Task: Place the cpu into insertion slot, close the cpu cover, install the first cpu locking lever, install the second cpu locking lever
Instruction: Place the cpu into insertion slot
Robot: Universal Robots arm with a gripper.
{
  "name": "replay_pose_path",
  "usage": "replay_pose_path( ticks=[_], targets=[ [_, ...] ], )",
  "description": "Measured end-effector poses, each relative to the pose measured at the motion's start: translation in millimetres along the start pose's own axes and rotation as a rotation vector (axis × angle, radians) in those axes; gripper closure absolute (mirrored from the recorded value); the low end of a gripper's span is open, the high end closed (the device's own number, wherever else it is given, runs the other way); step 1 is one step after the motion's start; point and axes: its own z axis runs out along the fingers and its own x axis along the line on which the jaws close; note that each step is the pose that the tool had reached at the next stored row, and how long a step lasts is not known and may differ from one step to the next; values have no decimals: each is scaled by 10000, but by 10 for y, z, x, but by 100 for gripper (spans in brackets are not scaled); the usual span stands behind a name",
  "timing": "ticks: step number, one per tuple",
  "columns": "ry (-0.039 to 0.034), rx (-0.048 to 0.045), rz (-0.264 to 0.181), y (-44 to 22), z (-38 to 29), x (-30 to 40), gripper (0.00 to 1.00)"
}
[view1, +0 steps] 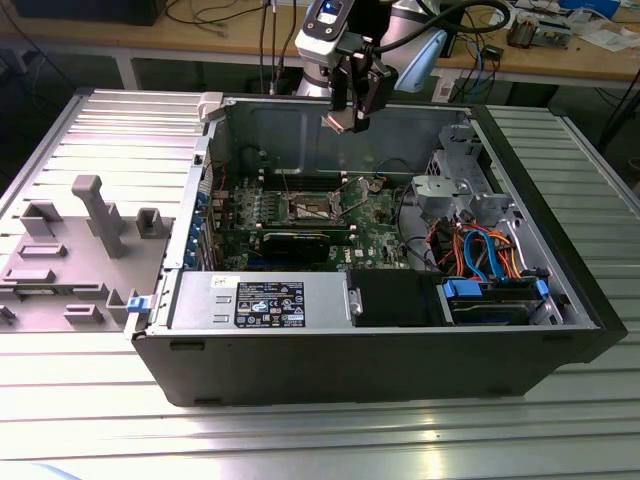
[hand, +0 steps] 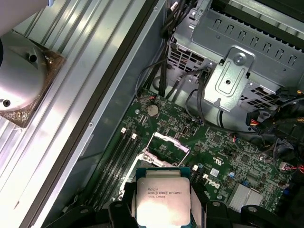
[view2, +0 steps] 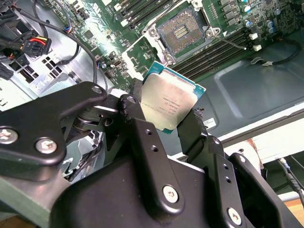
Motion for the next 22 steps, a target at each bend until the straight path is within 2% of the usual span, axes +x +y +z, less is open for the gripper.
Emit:
replay_pose_path(
  ticks=[9,22],
  targets=[
    [-9,-2,104,0,0,0,46],
    [-45,-10,505,0,0,0,46]
  ],
)
